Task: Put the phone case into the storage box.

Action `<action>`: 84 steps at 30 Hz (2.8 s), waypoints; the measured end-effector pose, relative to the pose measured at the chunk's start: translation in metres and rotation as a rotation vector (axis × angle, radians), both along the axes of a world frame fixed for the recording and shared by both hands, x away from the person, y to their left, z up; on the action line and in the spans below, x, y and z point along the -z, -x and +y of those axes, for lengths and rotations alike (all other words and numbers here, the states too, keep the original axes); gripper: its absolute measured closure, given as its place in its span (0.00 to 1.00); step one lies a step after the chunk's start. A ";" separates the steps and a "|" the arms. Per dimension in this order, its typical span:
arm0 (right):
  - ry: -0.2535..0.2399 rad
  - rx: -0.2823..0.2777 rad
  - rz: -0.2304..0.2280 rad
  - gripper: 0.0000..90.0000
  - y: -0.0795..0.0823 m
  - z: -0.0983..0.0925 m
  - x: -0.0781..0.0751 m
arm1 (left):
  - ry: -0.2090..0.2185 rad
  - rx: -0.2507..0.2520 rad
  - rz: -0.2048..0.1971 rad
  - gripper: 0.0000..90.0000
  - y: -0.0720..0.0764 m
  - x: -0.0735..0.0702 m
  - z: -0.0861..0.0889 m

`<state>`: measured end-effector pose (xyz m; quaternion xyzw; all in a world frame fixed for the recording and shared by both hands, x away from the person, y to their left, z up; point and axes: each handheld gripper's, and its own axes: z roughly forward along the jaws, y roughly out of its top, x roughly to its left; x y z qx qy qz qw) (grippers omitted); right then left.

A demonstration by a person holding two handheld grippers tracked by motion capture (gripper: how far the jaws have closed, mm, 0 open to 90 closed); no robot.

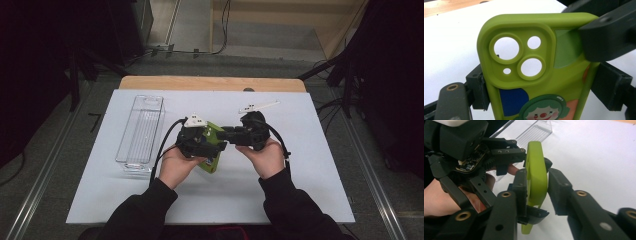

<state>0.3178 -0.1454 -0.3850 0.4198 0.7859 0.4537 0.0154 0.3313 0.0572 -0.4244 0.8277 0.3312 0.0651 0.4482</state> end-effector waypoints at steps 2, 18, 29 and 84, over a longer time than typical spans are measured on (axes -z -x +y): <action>-0.003 0.001 -0.002 0.69 0.000 -0.002 -0.002 | -0.001 -0.001 -0.001 0.19 0.000 0.000 0.000; -0.028 0.007 -0.012 0.53 0.001 -0.021 -0.012 | 0.022 0.000 0.038 0.19 -0.004 -0.003 0.008; -0.004 0.020 -0.043 0.40 -0.002 -0.036 -0.009 | 0.031 -0.004 0.072 0.19 -0.008 -0.008 0.014; 0.055 -0.060 -0.014 0.00 0.029 -0.074 0.062 | 0.075 0.020 0.123 0.19 -0.015 -0.025 0.037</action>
